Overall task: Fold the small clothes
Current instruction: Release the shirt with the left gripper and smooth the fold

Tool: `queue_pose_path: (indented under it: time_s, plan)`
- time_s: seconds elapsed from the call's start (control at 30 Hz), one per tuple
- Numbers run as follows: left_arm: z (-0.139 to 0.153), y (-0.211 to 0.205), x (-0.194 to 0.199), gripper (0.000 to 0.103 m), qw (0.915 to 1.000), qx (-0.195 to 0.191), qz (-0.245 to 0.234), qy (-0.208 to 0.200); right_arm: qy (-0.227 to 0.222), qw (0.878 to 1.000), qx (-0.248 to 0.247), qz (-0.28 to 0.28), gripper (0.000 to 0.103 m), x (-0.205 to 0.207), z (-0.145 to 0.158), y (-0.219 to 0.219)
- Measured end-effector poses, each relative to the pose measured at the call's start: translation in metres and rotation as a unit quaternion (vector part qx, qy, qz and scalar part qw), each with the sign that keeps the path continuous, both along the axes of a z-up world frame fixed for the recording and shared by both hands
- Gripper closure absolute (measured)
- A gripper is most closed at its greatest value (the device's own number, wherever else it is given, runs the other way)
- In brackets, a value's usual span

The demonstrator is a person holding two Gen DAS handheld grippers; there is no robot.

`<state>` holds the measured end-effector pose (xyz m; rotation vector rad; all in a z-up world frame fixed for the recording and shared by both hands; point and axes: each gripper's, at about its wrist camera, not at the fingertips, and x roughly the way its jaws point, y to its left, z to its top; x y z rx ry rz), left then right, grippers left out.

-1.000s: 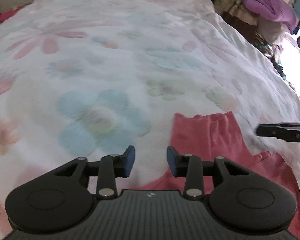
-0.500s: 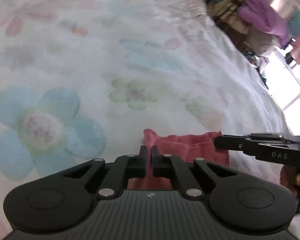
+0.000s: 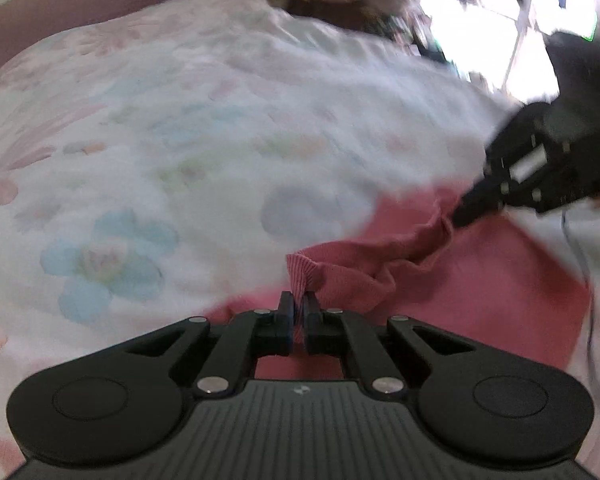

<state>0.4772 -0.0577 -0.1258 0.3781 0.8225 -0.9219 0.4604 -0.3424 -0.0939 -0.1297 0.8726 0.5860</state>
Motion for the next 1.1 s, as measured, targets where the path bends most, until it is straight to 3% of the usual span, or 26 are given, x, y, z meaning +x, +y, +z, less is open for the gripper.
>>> queue_pose_path:
  time_s: [0.13, 0.3, 0.4, 0.47, 0.6, 0.73, 0.83, 0.97, 1.07, 1.1]
  plan:
    - [-0.023, 0.005, -0.023, 0.092, 0.9991, 0.037, 0.006, 0.021, 0.021, 0.998, -0.048, 0.018, 0.097, -0.027, -0.026, 0.015]
    - [-0.013, 0.022, -0.040, 0.092, 0.9982, 0.031, 0.026, 0.043, 0.038, 0.999, -0.027, -0.015, 0.093, -0.055, -0.026, 0.007]
    - [0.007, 0.028, -0.050, 0.089, 0.9982, 0.008, 0.042, 0.041, 0.043, 0.998, -0.005, -0.039, 0.090, -0.077, -0.013, 0.004]
    - [0.023, 0.027, -0.050, 0.085, 0.9960, -0.013, 0.084, 0.027, 0.038, 0.997, 0.003, -0.070, 0.087, -0.085, 0.000, 0.006]
    - [0.035, 0.015, -0.040, 0.085, 0.9832, -0.061, 0.167, 0.041, -0.003, 0.989, 0.023, -0.145, 0.086, -0.082, 0.018, 0.022]
    - [0.015, -0.011, -0.034, 0.085, 0.9749, -0.064, 0.206, 0.056, -0.017, 0.974, 0.050, -0.222, 0.086, -0.057, 0.010, 0.040]
    - [-0.014, -0.018, -0.038, 0.085, 0.9735, -0.033, 0.218, 0.061, -0.007, 0.972, 0.041, -0.230, 0.094, -0.048, -0.011, 0.055]
    - [-0.045, -0.007, -0.048, 0.084, 0.9681, -0.021, 0.237, 0.077, 0.007, 0.970, 0.009, -0.242, 0.095, -0.057, -0.047, 0.065]
    - [-0.046, 0.000, -0.048, 0.084, 0.9642, -0.033, 0.249, 0.085, -0.007, 0.970, 0.004, -0.243, 0.094, -0.064, -0.061, 0.070]
    - [-0.041, 0.002, -0.048, 0.084, 0.9634, -0.038, 0.251, 0.085, -0.013, 0.970, 0.010, -0.244, 0.090, -0.066, -0.060, 0.070]
